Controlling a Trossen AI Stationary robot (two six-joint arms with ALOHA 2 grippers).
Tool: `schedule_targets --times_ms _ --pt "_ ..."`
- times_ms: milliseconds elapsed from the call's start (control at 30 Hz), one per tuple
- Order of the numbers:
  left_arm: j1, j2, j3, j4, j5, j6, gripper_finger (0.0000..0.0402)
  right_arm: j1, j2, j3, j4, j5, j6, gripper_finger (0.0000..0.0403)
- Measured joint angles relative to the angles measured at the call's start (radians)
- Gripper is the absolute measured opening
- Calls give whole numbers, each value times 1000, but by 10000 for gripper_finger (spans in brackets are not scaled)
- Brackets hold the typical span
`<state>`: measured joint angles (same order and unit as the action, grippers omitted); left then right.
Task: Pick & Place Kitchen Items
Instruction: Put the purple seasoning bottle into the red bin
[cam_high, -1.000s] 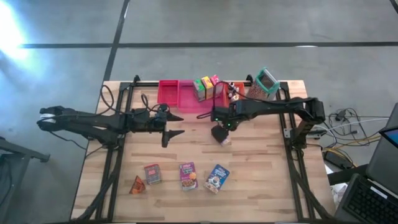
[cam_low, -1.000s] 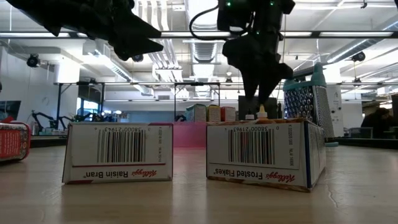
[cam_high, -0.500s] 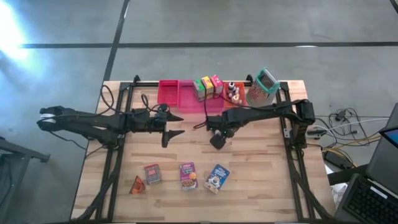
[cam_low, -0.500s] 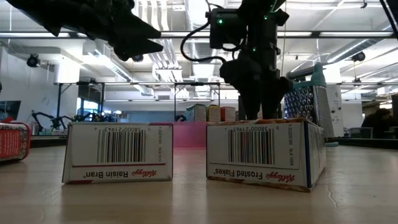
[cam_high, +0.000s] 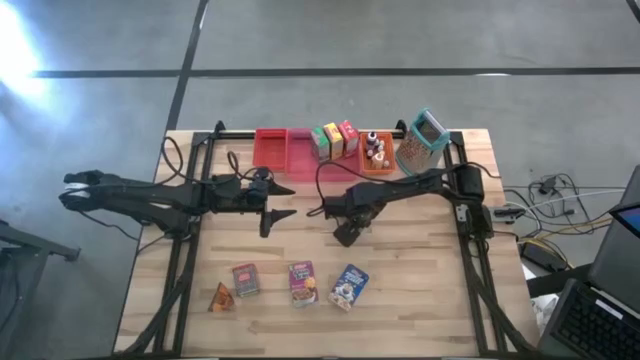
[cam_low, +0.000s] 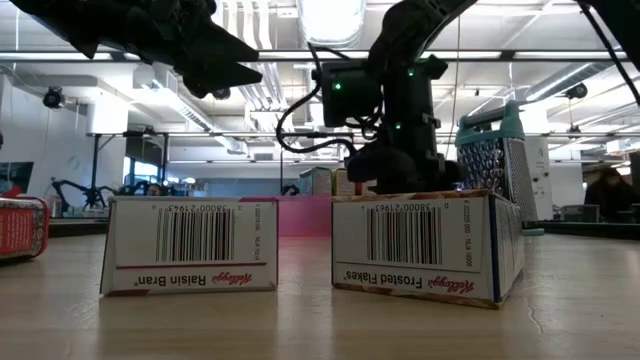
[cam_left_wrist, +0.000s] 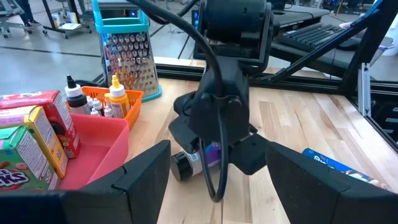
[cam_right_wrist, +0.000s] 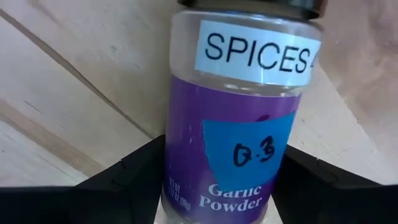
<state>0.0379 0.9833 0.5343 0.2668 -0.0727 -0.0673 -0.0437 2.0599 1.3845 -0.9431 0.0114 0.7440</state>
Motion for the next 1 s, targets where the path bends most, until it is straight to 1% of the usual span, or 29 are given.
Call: schedule_targets --times_ms 167,400,567,900,1000 --pt "0 0 0 0 0 0 268 0 37 1 5 -12 -19 224" --pt "0 0 0 0 -1 0 268 9 18 -3 10 -6 -47 214" --pt "0 0 0 0 -5 0 268 16 -23 -8 16 1 -72 211" --pt "0 0 0 6 -5 -2 268 40 -134 -20 11 91 -113 210" --pt "0 0 0 6 -5 -36 268 59 -166 -31 10 112 -113 210"
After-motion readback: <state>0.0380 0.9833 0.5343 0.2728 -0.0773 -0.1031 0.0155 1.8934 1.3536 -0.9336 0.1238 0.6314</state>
